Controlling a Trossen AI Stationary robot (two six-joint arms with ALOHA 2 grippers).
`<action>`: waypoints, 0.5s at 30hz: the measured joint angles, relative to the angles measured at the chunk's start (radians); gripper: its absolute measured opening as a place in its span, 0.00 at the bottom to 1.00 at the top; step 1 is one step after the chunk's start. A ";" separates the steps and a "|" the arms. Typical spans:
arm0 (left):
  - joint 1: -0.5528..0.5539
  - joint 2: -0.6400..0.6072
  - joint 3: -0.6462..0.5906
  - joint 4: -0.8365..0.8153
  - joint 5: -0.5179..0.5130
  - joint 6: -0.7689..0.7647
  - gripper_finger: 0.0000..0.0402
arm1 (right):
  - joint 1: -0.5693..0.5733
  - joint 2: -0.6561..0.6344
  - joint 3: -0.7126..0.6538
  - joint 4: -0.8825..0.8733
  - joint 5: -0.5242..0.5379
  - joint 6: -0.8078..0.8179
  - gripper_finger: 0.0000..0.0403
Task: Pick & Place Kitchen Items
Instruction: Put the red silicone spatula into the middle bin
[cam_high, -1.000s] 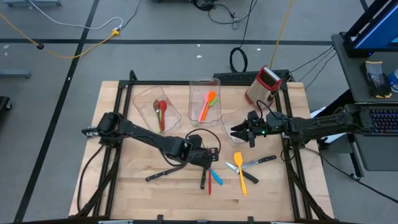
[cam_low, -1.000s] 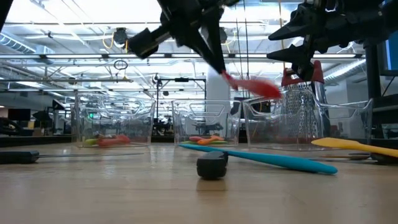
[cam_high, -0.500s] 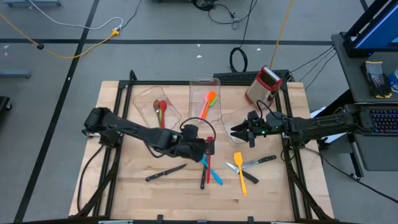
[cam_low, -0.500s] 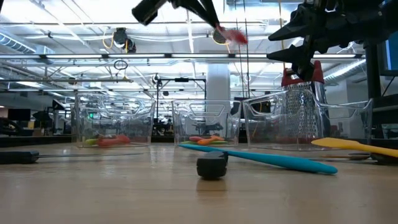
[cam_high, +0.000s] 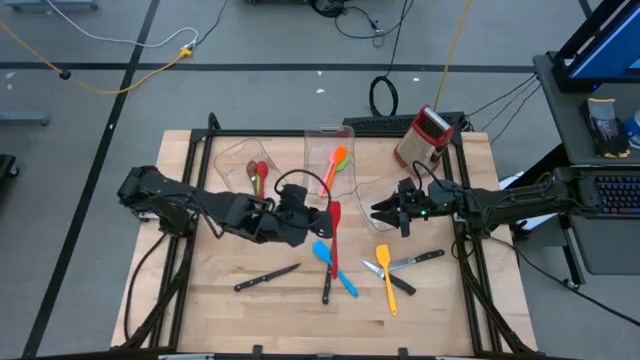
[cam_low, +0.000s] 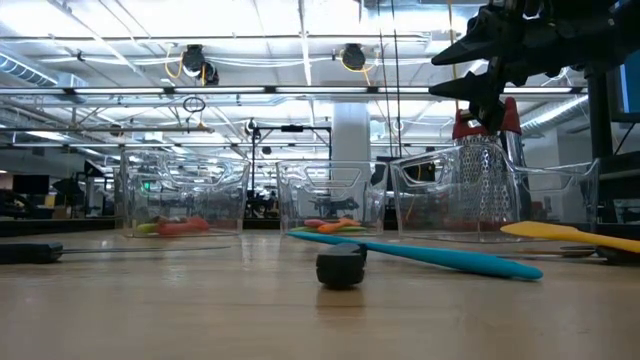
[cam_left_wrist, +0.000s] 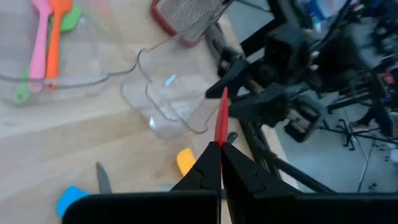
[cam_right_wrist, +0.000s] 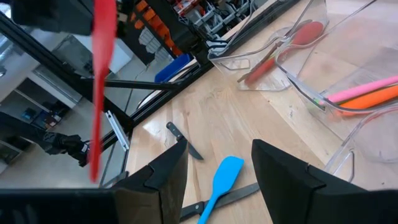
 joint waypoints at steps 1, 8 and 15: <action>0.000 -0.003 0.000 0.016 -0.010 0.012 0.00 | 0.000 0.000 0.000 0.000 0.000 0.000 0.42; 0.007 -0.002 0.000 0.107 -0.037 0.072 0.00 | 0.000 0.000 0.000 0.000 0.000 0.000 0.42; 0.057 -0.001 0.000 0.112 -0.036 0.088 0.00 | 0.000 0.000 0.000 0.000 0.001 -0.041 0.42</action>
